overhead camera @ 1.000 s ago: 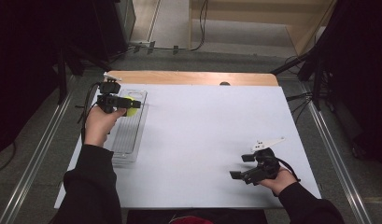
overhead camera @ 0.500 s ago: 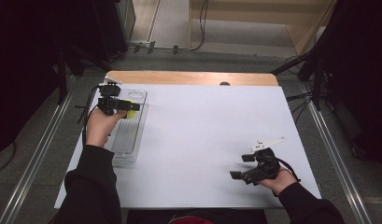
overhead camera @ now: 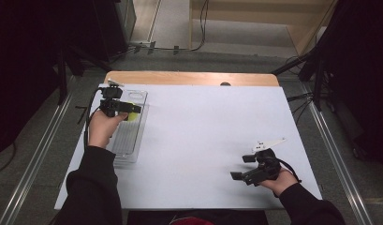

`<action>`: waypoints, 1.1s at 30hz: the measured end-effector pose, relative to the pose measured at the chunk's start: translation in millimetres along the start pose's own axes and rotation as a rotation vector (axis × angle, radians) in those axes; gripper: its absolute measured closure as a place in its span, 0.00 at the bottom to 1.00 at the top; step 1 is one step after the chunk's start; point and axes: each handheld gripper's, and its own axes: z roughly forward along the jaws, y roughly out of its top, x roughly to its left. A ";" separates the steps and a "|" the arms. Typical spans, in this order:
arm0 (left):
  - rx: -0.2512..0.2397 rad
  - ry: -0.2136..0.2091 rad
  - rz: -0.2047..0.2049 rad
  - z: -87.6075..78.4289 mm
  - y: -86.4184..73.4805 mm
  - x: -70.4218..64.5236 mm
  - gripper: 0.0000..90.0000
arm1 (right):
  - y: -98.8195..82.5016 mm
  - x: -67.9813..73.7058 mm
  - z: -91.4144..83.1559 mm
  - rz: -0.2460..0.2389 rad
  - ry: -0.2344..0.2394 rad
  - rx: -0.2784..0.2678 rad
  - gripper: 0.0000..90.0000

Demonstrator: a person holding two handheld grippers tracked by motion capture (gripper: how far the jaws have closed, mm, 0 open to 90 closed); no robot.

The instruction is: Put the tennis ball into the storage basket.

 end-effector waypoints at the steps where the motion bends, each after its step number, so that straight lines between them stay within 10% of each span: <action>1: 0.002 0.000 0.003 0.5 0.1 0.2 0.29 | 0.0 -0.2 0.0 -0.001 -0.001 0.000 0.06; 16: -0.048 -0.002 0.019 -10.7 4.2 -6.6 0.23 | -0.2 0.3 -0.4 0.002 -0.003 0.000 0.06; 33: -0.054 -0.153 0.088 -16.6 6.5 -27.4 0.23 | -0.3 0.9 -0.7 -0.003 0.000 0.001 0.06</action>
